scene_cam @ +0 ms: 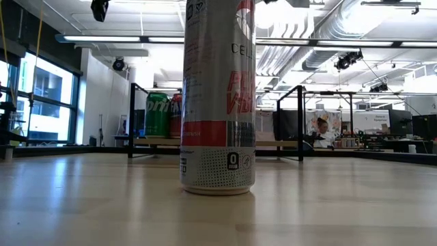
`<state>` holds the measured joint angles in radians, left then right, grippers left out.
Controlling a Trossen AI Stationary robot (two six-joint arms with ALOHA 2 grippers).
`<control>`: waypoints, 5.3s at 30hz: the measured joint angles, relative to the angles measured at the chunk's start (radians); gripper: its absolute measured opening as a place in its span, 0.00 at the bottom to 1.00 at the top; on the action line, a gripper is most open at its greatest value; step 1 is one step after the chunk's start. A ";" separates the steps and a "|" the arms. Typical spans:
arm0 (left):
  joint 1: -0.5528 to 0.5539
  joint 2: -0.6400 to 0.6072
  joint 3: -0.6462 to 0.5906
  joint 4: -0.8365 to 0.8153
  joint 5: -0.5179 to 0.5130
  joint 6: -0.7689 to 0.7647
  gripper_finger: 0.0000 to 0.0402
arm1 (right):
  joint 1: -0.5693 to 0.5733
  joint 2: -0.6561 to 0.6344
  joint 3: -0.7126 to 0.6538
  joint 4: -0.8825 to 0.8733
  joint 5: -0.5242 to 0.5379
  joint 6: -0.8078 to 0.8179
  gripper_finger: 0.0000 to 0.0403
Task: Place canned beverage on shelf
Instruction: Put the white pink soda can on the shelf aligned with the white pink soda can
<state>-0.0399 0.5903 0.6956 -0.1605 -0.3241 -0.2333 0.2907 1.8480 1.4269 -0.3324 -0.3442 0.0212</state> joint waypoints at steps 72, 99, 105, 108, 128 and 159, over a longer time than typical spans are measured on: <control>0.000 0.000 0.000 -0.001 0.000 0.000 0.01 | 0.020 0.042 -0.001 0.001 0.101 -0.152 0.97; 0.000 0.000 0.000 -0.001 0.000 0.001 0.01 | 0.033 0.064 -0.002 0.031 0.078 -0.160 0.97; 0.000 0.000 0.000 -0.001 0.000 0.000 0.01 | 0.033 0.064 -0.002 0.030 0.082 -0.161 0.90; 0.000 0.000 0.000 -0.001 0.000 0.001 0.01 | 0.033 0.064 -0.002 0.031 0.083 -0.161 0.84; 0.000 0.000 0.000 -0.001 0.000 0.000 0.01 | 0.033 0.064 -0.002 0.030 0.082 -0.187 0.63; 0.000 0.000 0.000 -0.001 0.000 0.001 0.01 | 0.033 0.065 -0.002 0.045 0.086 -0.176 0.63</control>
<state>-0.0399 0.5907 0.6956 -0.1619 -0.3245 -0.2326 0.3237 1.9133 1.4254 -0.2869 -0.2577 -0.1547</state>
